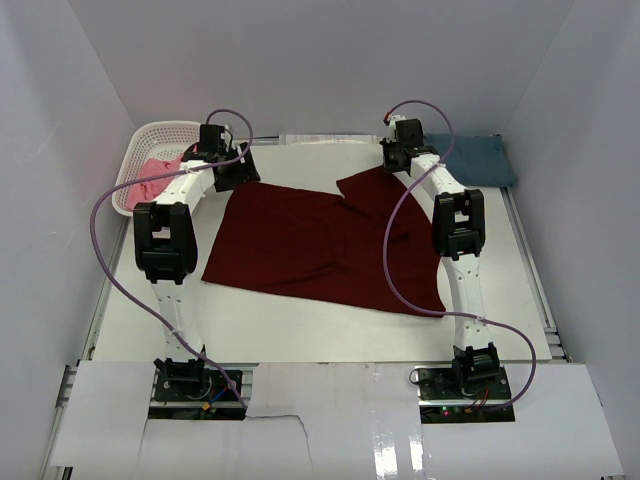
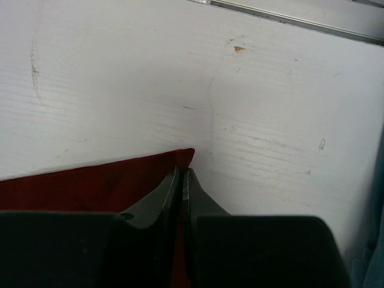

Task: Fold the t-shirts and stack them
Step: Grap the side of the flattened tshirt furthest away from the robot with both arms

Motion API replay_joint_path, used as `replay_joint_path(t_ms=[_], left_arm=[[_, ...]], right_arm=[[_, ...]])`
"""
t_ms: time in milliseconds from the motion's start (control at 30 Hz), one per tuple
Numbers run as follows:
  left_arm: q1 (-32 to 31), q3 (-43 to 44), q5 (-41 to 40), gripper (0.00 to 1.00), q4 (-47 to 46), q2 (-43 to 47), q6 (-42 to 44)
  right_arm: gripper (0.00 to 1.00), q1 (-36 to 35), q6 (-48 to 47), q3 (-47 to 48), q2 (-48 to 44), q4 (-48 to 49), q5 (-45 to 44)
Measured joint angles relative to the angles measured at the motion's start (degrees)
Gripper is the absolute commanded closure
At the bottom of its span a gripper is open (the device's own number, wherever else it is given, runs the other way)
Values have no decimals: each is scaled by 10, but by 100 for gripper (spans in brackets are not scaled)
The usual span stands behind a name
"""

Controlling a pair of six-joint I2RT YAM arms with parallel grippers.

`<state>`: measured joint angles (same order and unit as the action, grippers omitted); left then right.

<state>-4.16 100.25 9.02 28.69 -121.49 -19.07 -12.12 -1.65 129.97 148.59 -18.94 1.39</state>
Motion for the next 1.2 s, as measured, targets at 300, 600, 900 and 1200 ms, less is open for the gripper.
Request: replay_joint_path(t_ms=[300,600,900,1200], left_arm=[[8,36,0,16,5,-25,4],[11,143,-14,22,26,-121,13],[11,196,-28,24,43,-178,23],[11,235,-55,23,48,-207,36]], right_arm=[[92,0,-2,-31,-13,26,-2],[92,0,-3,-111,-85,44,-4],[92,0,-4,-134,-138,60,-3],[92,1,-5,-202,-192,78,6]])
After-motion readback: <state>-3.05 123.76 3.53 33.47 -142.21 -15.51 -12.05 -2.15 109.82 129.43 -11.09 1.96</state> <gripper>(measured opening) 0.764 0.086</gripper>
